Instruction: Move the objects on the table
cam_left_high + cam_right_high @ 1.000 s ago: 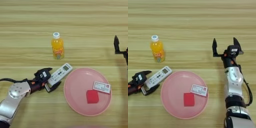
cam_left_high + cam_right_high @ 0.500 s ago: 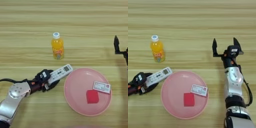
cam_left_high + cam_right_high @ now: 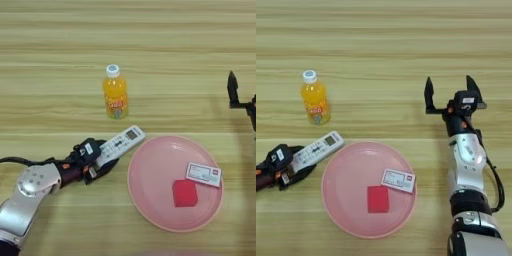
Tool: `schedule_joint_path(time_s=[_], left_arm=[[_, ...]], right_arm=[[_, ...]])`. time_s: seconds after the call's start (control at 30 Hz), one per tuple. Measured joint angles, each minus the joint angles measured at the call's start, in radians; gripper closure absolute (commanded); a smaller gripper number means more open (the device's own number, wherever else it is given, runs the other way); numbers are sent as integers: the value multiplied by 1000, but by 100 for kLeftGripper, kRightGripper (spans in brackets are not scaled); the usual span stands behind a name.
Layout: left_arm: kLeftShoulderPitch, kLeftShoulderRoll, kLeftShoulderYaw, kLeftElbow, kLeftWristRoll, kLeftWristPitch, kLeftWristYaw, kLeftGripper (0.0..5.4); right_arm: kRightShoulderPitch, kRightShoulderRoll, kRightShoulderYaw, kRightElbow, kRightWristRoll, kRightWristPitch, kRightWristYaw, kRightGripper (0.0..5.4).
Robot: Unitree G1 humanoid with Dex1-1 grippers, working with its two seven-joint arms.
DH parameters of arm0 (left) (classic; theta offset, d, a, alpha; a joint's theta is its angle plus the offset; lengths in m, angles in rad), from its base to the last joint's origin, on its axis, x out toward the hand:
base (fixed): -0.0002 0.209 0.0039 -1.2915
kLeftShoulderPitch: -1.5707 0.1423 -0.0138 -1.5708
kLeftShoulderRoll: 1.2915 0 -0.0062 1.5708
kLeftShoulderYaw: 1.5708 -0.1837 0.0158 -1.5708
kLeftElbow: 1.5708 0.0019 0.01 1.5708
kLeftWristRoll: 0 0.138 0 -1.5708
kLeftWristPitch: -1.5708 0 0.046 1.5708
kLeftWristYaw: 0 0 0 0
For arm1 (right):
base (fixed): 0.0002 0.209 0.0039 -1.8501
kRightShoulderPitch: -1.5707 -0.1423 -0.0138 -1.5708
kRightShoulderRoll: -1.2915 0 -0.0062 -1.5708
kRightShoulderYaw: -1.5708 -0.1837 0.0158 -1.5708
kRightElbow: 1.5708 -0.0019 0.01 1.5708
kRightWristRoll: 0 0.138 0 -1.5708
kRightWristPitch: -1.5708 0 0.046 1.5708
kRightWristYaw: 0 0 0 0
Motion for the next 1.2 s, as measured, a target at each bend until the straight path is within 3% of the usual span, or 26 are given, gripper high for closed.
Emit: schedule_joint_path(time_s=[0.27,0.6,0.8,1.03,1.2], left_arm=[[-37,0,64,-18,-38,1,1,256],[-69,1,56,-86,-44,6,-40,256],[-88,-6,-3,-123,-42,12,-77,256],[-118,-32,-130,-132,-11,15,-110,256],[-144,-47,-186,-116,6,14,-131,256]], right_arm=[[-16,0,0,9,-1,-1,0,0],[-16,0,1,17,-6,-3,-2,0],[-16,0,2,17,-6,-3,-2,0],[-16,0,3,16,-6,-4,-2,0],[-16,0,4,15,-6,-3,-3,0]])
